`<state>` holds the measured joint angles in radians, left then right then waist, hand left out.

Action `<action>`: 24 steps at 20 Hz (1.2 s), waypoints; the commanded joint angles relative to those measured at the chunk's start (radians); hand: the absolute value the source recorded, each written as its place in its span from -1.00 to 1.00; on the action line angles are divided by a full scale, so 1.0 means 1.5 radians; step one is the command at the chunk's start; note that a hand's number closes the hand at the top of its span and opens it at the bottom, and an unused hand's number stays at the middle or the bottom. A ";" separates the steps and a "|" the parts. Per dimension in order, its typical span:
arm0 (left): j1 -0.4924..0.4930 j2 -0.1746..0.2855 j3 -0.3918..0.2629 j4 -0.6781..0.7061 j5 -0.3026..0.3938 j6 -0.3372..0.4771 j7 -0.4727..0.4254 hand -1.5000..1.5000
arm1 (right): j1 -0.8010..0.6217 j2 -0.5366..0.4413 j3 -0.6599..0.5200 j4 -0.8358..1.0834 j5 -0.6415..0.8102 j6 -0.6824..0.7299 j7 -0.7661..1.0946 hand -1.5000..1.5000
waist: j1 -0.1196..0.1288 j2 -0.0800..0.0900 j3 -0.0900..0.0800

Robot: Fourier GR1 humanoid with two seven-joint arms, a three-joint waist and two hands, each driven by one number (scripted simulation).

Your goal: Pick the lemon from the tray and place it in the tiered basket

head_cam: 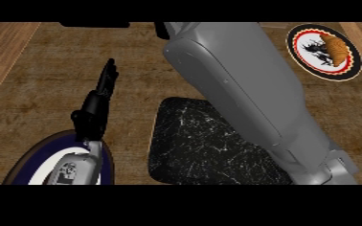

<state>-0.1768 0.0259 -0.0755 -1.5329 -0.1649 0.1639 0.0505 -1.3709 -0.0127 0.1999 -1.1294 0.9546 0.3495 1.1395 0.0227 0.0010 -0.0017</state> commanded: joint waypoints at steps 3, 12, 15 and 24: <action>0.025 -0.008 -0.013 -0.029 -0.004 0.003 0.013 0.00 | -0.015 -0.007 -0.030 0.098 0.060 -0.032 0.049 1.00 | -0.003 0.000 0.001; -0.011 0.003 0.014 0.013 -0.005 0.004 -0.009 0.00 | -0.007 -0.044 -0.060 0.208 0.112 -0.080 -0.063 1.00 | -0.010 0.001 0.001; 0.024 0.011 0.017 -0.005 0.014 -0.015 -0.023 0.00 | -0.019 -0.057 -0.105 0.260 0.098 -0.105 -0.084 1.00 | -0.004 0.002 0.001; -0.011 0.006 0.013 0.001 -0.002 0.000 0.005 0.00 | 0.061 -0.037 -0.217 0.204 0.040 -0.307 -0.115 -1.00 | -0.010 0.002 0.001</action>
<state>-0.1747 0.0250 -0.0711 -1.5450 -0.1698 0.1654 0.0561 -1.3376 -0.0760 -0.0846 -0.7985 1.0420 0.0001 0.9898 0.0138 -0.0002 -0.0012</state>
